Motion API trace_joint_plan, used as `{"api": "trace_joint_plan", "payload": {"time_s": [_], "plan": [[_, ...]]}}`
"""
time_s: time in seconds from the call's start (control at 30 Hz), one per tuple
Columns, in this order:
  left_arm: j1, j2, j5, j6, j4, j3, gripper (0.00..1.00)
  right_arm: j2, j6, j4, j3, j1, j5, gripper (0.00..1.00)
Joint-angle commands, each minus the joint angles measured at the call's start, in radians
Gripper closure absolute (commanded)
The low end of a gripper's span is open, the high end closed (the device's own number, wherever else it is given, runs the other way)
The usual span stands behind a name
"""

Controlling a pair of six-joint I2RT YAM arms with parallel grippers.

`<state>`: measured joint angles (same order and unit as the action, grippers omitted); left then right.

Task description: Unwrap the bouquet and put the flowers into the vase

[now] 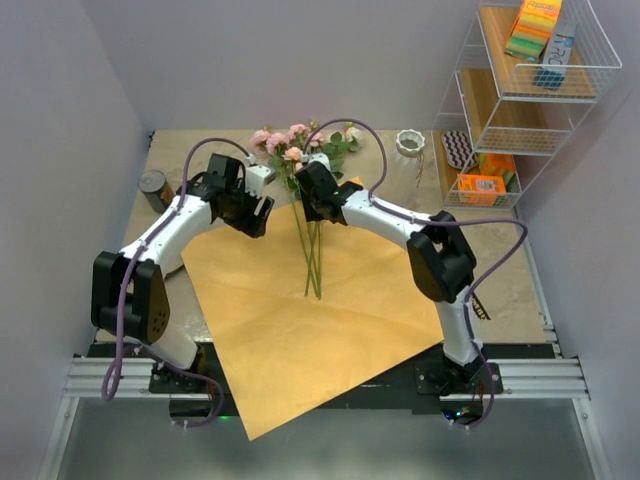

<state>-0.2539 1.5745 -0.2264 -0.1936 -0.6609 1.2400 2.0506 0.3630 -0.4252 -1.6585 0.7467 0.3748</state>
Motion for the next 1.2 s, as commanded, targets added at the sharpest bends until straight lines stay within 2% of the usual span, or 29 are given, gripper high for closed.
{"api": "trace_joint_plan", "payload": {"time_s": [0.0, 0.2, 0.8, 0.97, 1.17], "plan": [[0.033, 0.012, 0.030, -0.006, 0.084, -0.043, 0.26, 0.048, -0.021, 0.028, -0.116, -0.041, -0.053, 0.57], [0.058, -0.002, 0.004, -0.012, 0.090, -0.063, 0.26, 0.155, -0.045, -0.001, -0.205, -0.059, -0.065, 0.59], [0.064, -0.031, -0.004, -0.021, 0.104, -0.106, 0.27, 0.287, -0.082, 0.008, -0.302, -0.075, -0.076, 0.72], [0.065, -0.033, -0.004, -0.026, 0.106, -0.112, 0.27, 0.289, -0.070, 0.002, -0.311, -0.075, -0.089, 0.87], [0.067, -0.024, -0.008, -0.020, 0.119, -0.120, 0.27, 0.194, -0.067, 0.026, -0.236, -0.073, -0.083, 0.92]]}}
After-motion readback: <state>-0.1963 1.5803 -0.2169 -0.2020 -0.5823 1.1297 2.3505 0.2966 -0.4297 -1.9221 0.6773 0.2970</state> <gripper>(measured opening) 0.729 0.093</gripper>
